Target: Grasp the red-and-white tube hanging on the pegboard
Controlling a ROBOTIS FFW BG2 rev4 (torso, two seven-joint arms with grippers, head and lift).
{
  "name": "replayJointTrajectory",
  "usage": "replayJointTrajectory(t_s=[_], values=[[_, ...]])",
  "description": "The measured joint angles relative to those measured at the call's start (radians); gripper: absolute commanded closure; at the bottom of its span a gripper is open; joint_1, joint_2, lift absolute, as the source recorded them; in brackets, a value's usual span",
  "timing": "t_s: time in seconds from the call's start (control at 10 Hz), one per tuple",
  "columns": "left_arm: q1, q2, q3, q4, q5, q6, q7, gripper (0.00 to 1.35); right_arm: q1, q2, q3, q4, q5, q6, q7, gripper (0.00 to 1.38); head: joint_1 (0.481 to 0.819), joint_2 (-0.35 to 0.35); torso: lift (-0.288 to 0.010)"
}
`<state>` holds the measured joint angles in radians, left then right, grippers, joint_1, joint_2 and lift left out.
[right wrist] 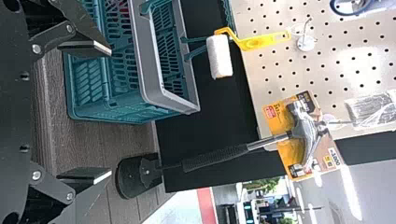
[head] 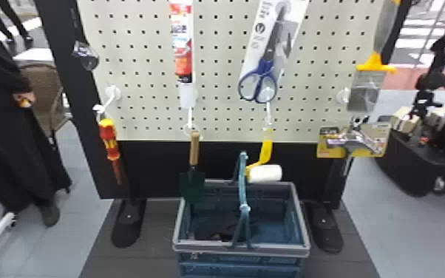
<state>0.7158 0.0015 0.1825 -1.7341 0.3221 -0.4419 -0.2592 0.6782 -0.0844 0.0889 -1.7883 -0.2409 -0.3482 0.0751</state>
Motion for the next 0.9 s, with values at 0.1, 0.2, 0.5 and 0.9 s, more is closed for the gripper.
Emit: replayJointTrajectory(t_s=[0.1,0.2,0.5,0.9], values=[[0.000,0.000,0.000,0.000,0.000,-0.001,0.000,0.28,0.000,0.000,0.000,0.000,0.000,0.000,0.000,0.37,0.549,0.000,-0.100],[0.000,0.000,-0.001,0.000,0.000,-0.001,0.000,0.28,0.000,0.000,0.000,0.000,0.000,0.000,0.000,0.37,0.549,0.000,-0.100],[-0.006,0.000,-0.007,0.000,0.000,0.000,0.000,0.28,0.001,0.000,0.000,0.000,-0.001,0.000,0.000,0.37,0.549,0.000,-0.100],[-0.040,0.003,-0.024,-0.171,-0.008,0.193,-0.015,0.28,0.001,0.000,0.000,0.000,0.000,0.000,0.000,0.37,0.549,0.000,-0.100]])
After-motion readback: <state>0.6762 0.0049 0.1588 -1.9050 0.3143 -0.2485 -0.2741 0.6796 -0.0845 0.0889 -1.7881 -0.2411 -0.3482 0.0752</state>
